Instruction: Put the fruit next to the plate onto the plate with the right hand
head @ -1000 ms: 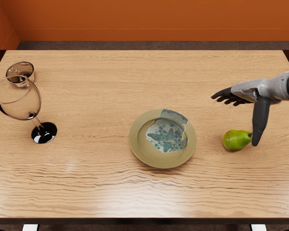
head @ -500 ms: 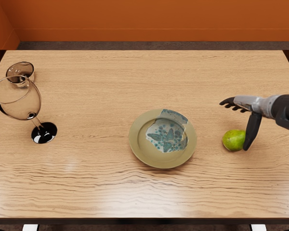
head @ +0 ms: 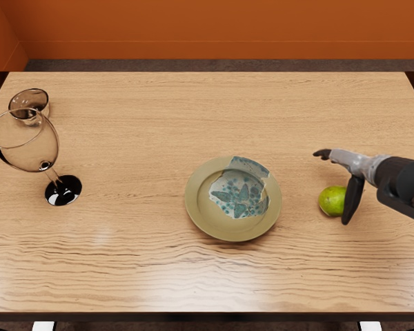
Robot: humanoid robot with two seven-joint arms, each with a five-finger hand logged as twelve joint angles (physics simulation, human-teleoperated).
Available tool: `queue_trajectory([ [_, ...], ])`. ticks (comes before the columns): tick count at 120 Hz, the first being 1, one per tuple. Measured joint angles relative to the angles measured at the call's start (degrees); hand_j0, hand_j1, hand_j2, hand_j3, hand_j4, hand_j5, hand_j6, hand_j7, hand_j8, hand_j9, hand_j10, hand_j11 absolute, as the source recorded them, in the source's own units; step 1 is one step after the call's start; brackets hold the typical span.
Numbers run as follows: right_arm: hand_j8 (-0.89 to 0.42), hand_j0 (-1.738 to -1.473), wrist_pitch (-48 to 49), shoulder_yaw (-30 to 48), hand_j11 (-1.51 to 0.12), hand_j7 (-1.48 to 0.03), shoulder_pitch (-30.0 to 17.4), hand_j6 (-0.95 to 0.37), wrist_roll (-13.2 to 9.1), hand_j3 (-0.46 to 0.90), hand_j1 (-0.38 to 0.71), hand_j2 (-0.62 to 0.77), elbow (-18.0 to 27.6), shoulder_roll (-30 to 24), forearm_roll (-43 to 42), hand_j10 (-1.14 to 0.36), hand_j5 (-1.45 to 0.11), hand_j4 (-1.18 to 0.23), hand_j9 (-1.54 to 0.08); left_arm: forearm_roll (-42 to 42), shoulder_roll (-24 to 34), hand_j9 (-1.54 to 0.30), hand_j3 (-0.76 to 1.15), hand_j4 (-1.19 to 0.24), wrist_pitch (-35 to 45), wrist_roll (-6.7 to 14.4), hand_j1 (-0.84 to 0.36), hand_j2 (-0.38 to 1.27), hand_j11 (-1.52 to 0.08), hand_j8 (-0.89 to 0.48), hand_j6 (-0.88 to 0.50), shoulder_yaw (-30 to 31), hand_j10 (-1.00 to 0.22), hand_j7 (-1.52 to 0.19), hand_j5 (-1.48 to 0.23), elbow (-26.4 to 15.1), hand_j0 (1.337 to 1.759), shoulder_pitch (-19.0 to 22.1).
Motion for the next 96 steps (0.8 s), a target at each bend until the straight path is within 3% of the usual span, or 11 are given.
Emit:
queue_trajectory([
  [49,-0.09,-1.658,-8.87,-1.77,-0.12,-0.12,-4.98,-0.10,0.00,0.00,-0.24,-0.01,0.00,2.30,-7.30,-0.09,-0.12,-0.09,-0.12,0.00,0.00,0.00,0.00,0.00,0.00,0.00,0.35,0.00,0.00,0.00,0.00,0.04,0.00,0.00,0.00,0.00,1.658,0.00],
  [74,-0.18,-1.658,-10.91,-2.13,-0.23,-0.23,-5.50,-0.18,0.00,0.00,-0.14,-0.03,0.00,2.27,-8.53,-0.18,-0.23,-0.18,-0.23,0.00,0.00,0.00,0.00,0.00,0.00,0.00,0.35,0.00,0.00,0.00,0.00,0.06,0.00,0.00,0.00,0.00,1.658,0.00],
  [96,-0.22,-1.657,-11.41,-2.12,-0.28,-0.28,-5.47,-0.22,-0.01,0.00,-0.11,-0.07,0.00,1.75,-8.85,-0.22,-0.28,-0.22,-0.28,0.00,0.00,0.00,0.00,0.00,0.00,0.00,0.35,0.00,0.00,0.00,0.00,0.19,0.00,0.00,0.00,0.00,1.658,-0.09],
])
